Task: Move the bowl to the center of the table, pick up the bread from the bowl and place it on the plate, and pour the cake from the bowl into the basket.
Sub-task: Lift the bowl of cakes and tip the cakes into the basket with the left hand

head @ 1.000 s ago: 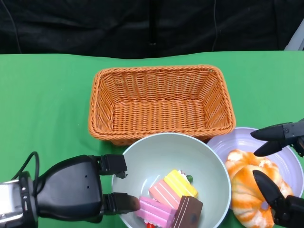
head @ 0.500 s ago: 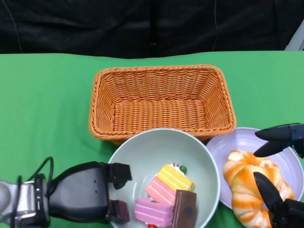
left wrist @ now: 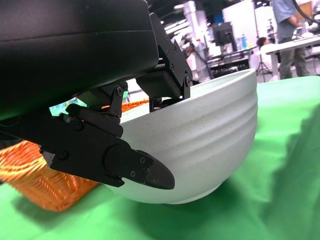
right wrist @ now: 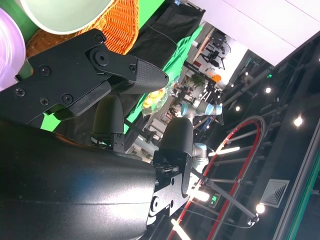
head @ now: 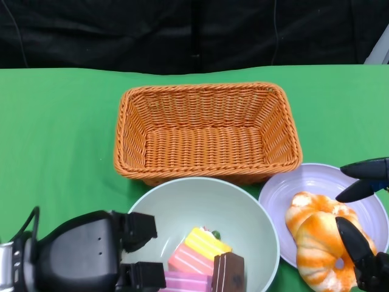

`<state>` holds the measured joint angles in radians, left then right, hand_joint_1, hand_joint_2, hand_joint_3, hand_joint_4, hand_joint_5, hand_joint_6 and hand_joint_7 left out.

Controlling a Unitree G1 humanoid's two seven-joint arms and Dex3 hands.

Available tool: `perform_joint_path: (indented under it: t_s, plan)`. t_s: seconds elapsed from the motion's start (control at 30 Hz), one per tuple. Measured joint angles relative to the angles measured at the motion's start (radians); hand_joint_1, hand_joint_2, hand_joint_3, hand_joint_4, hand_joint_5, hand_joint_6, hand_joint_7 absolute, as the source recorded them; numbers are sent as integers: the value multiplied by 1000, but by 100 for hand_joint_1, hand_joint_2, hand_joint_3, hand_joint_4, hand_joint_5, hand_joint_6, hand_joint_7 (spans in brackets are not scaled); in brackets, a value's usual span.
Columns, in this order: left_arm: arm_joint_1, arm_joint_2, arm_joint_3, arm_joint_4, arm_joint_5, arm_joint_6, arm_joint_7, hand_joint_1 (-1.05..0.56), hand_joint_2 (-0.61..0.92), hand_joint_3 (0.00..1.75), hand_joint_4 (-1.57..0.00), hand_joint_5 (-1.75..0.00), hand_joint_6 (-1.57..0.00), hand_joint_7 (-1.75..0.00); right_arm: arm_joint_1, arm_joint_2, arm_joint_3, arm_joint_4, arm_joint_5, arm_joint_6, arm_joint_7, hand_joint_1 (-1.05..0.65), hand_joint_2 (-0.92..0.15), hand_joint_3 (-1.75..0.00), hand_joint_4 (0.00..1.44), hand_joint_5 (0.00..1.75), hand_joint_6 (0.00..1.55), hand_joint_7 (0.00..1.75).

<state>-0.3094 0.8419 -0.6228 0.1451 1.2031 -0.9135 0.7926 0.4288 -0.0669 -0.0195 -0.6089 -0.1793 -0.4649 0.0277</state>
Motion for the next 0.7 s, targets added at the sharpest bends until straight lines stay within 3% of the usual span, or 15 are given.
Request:
perform_joint_path:
  t_s: [0.1,0.23,0.4,0.63,0.7]
  plan:
    - [51,12,56,-57,-45,-14,-33,-26,89,1,-94,-175,-84,-153,0,1,6,16,2,-7,0,-33,-59,-92,44,158,11,137]
    - [84,15,139,-94,-119,-46,-78,-24,89,1,-96,-175,-78,-168,0,-3,9,33,-1,-12,6,-36,-60,-92,40,156,10,141]
    - [104,1,237,-121,-153,-60,-95,-20,90,1,-98,-175,-73,-174,2,-21,14,50,-13,-20,27,-41,-76,-64,44,143,17,132]
    - [92,-46,317,-130,-153,-65,-106,-22,92,9,-98,-175,-69,-175,6,-25,28,67,-39,-19,36,-37,-77,-59,44,137,20,128]
    - [90,-55,335,-138,-162,-67,-127,-23,65,64,-98,-175,-70,-175,9,-25,28,73,-39,-19,36,-37,-76,-60,44,137,20,128]
